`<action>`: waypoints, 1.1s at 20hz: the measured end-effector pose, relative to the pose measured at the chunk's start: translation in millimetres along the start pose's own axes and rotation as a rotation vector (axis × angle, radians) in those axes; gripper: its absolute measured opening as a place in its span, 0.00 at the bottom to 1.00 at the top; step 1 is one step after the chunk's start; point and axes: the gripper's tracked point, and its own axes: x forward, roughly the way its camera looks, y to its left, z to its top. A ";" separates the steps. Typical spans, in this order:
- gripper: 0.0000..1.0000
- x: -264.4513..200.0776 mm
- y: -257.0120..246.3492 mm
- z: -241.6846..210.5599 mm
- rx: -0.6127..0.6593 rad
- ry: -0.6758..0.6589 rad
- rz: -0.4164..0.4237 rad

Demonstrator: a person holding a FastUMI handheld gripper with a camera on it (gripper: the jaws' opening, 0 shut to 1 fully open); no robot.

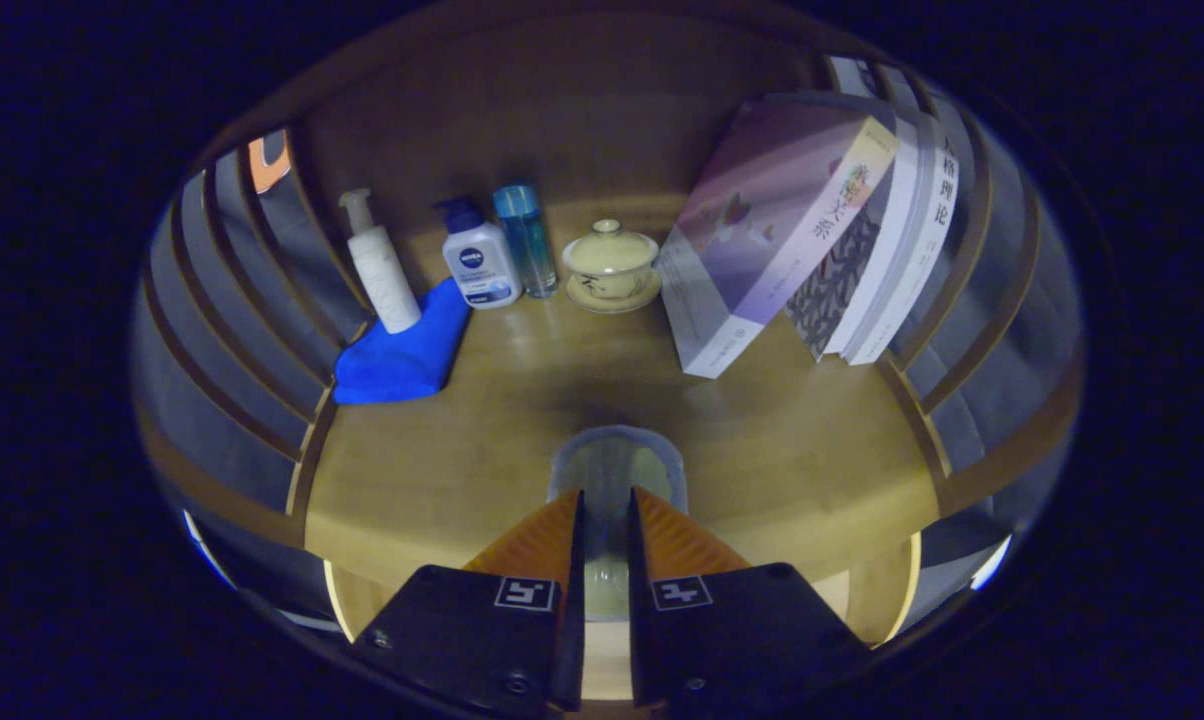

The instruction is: Pull open the drawer, take out the items inside it, and place them on the countertop above the cabinet.

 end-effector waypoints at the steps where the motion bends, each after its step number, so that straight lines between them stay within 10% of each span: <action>1: 0.22 1.6 0.5 -0.9 0.003 -0.005 0.010; 8: 0.28 4.0 3.3 -2.6 -0.064 -0.106 0.079; 17: 0.80 -42.6 -0.1 13.3 -0.084 -0.435 0.109; 22: 0.87 -100.2 11.0 -2.0 -0.074 -0.616 0.164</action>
